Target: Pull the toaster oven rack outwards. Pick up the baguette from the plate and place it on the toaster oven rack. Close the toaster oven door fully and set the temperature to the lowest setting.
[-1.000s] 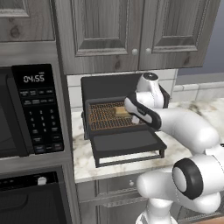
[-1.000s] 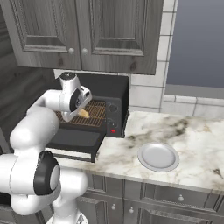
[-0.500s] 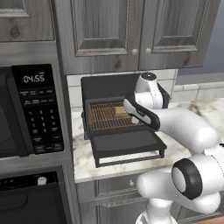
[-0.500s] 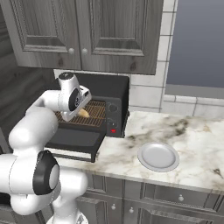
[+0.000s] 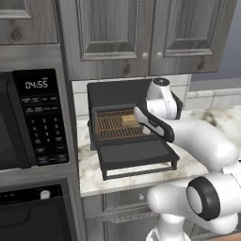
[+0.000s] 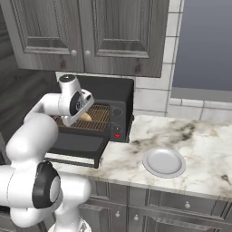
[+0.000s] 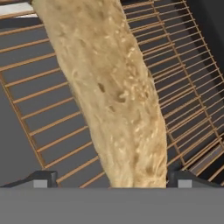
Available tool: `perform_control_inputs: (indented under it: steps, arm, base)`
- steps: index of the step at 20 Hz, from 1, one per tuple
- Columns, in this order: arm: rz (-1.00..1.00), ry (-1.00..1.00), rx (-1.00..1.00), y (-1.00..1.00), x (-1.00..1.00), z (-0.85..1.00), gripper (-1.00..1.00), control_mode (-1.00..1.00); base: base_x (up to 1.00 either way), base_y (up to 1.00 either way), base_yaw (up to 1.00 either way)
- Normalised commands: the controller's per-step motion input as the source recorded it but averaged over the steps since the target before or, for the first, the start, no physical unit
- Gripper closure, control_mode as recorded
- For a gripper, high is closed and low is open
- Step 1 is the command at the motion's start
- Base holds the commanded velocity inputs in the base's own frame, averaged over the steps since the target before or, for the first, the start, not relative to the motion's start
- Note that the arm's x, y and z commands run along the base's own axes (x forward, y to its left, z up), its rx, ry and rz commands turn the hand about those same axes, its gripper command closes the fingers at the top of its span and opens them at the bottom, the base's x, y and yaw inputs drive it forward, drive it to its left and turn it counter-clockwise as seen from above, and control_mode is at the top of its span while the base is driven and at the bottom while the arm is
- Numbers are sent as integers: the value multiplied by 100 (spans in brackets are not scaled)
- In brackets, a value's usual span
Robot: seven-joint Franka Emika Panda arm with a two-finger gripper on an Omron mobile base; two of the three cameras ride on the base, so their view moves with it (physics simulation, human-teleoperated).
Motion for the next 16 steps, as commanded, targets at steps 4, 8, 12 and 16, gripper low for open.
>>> perform_control_inputs:
  steps: [4,8,12,16]
  arm:
    - [0,0,0,-1,-54,0,-100,-100]
    - [-1,0,0,-4,-47,0,-100,-100]
    - [0,0,0,0,-29,0,-100,-100]
    - [-1,0,0,0,-5,19,-100,-100]
  base:
    - [0,0,0]
    - [0,0,0]
    - [0,0,0]
    - [0,0,0]
